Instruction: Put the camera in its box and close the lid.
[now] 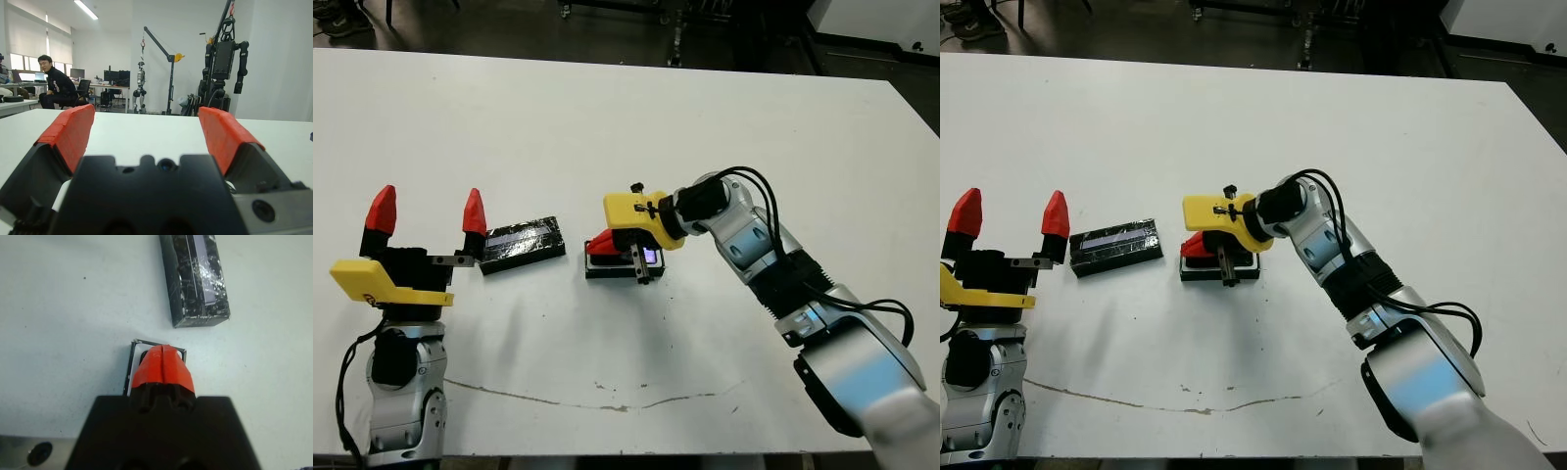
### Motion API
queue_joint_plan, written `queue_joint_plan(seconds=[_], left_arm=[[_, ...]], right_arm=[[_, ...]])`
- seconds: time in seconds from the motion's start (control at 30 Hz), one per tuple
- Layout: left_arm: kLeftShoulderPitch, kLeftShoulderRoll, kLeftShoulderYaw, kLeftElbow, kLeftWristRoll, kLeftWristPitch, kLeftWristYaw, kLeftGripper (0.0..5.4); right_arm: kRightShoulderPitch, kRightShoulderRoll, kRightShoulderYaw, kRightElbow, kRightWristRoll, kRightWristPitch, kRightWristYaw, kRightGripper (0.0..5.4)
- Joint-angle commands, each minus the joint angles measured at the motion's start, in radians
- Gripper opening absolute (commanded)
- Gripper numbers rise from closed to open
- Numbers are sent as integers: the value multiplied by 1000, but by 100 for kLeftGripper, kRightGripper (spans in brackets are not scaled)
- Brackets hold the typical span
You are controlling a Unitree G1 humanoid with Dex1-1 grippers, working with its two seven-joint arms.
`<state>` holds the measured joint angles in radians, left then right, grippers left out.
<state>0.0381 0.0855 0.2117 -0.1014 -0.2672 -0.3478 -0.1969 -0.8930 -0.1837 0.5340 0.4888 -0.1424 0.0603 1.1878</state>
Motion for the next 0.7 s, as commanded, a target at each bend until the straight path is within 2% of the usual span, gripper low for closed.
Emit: queue_joint_plan(seconds=[0.03, 0.43, 0.7], left_arm=[[10, -3, -4, -6, 11, 5, 10, 540], [9, 3, -2, 0, 3, 4, -1, 540], [9, 4, 1, 8, 2, -12, -10, 540]], right_arm=[[16, -9, 7, 19, -16, -28, -9, 1], [40, -13, 14, 65, -33, -37, -14, 1], [70, -28, 5, 109, -23, -94, -6, 1]])
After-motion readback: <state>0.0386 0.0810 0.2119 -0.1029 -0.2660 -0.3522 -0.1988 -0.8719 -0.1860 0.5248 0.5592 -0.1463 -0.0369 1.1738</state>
